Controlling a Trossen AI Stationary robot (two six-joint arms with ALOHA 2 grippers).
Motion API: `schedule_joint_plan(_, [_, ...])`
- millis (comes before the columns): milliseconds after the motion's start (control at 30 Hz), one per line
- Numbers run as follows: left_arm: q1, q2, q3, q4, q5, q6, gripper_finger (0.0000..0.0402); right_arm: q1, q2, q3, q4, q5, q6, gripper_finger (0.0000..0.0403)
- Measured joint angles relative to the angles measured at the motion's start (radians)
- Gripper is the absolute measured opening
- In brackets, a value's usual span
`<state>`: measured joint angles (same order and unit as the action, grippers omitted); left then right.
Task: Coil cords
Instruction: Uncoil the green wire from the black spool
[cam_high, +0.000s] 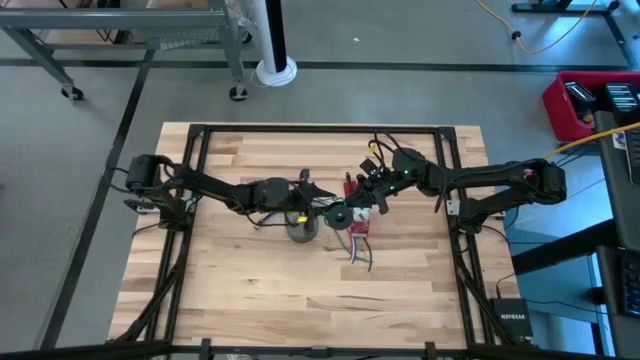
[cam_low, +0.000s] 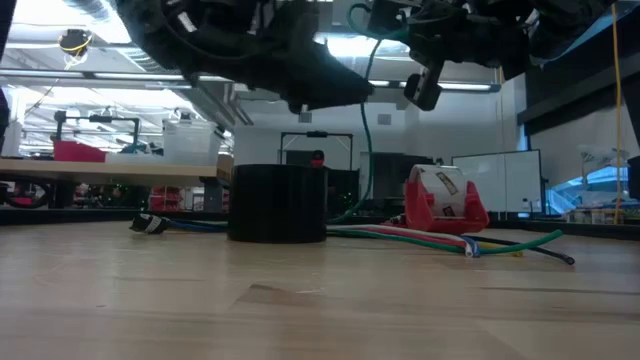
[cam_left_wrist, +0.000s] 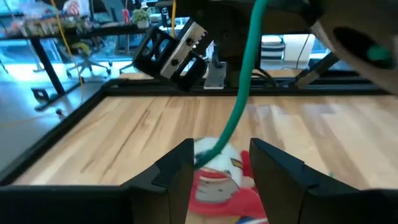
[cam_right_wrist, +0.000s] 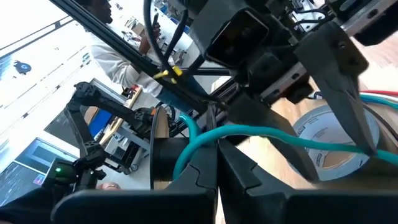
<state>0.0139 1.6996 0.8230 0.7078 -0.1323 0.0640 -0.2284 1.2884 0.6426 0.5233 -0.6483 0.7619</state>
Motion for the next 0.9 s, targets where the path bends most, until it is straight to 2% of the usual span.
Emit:
schedule_joint_plan(133, [0.0, 0.019, 0.025, 0.0, -0.001, 0.039, 0.0147, 0.0, 0.0, 0.0, -0.001, 0.0, 0.0, 0.0002])
schedule_joint_plan(233, [-0.001, 0.009, 0.025, -0.037, -0.032, 0.045, 0.013, 0.0, 0.0, 0.0, -0.001, -0.008, 0.0, 0.0002])
schedule_joint_plan(400, [0.0, -0.044, 0.025, -0.151, -0.125, 0.043, 0.006, 0.0, 0.0, 0.0, -0.002, -0.041, 0.0, 0.0002])
schedule_joint_plan(500, [0.0, -0.079, 0.025, -0.183, -0.137, 0.04, 0.0013, 0.0, 0.0, -0.001, -0.008, -0.03, 0.0, 0.0002])
schedule_joint_plan(700, [0.0, -0.104, 0.025, -0.175, -0.143, 0.047, 0.0005, 0.0, 0.0, -0.001, -0.011, -0.016, -0.006, 0.0002])
schedule_joint_plan(900, [-0.001, -0.126, 0.025, -0.178, -0.237, 0.051, 0.0003, -0.001, 0.0, -0.001, -0.082, 0.05, -0.007, 0.0002])
